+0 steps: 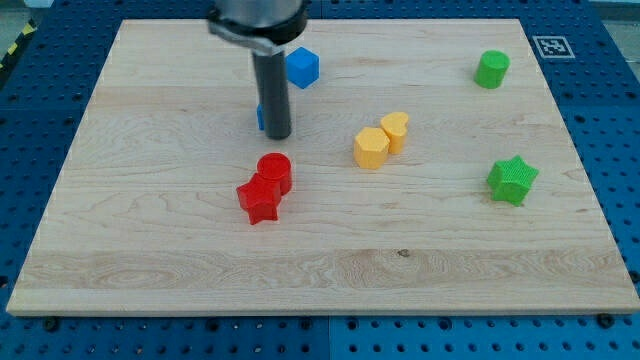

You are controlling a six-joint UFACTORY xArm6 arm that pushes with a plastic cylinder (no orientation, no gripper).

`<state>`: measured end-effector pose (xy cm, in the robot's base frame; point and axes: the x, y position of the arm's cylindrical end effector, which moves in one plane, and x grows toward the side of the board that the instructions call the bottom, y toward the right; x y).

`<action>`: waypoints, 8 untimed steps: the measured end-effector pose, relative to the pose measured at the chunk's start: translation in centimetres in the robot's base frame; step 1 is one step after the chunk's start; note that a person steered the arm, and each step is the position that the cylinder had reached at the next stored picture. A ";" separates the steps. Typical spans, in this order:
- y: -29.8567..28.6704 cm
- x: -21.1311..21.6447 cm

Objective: Push the blue triangle into the blue cube

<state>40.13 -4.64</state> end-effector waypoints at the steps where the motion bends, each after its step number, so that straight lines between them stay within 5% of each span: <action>1: 0.9 -3.4; 4: -1.0 1.2; 7: -2.2 -4.9; 8: -3.2 -3.9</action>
<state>36.20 -7.83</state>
